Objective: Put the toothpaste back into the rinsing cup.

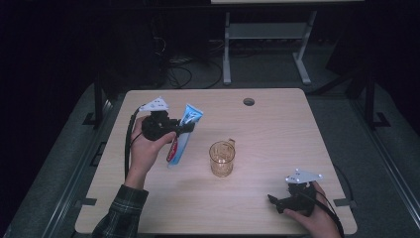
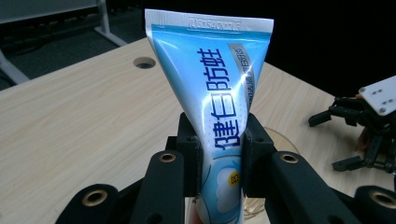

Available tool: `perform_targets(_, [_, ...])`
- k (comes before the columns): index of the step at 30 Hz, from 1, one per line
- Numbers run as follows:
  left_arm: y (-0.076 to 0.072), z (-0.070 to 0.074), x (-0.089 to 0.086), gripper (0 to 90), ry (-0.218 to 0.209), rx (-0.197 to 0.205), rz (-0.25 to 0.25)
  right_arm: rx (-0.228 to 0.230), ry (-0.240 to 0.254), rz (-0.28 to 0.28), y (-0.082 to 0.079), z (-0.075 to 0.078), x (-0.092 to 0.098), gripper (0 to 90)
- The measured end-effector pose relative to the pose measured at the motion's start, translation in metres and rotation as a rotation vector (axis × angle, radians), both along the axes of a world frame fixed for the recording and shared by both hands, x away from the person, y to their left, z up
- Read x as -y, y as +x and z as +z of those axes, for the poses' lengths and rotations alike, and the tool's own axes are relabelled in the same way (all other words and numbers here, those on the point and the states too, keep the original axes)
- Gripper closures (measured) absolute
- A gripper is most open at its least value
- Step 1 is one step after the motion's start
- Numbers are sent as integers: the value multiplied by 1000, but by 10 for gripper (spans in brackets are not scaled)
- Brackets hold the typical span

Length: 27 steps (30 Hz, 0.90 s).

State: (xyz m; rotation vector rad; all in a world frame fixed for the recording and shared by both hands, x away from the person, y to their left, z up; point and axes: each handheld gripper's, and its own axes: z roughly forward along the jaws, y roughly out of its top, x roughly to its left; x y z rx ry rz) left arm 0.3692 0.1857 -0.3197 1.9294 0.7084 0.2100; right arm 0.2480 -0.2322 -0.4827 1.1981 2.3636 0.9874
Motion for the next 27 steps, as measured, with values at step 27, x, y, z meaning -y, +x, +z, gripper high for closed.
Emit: perform_targets(27, [2,38,36,730,-39,63,-92,-1,1,0,0,0,0,0])
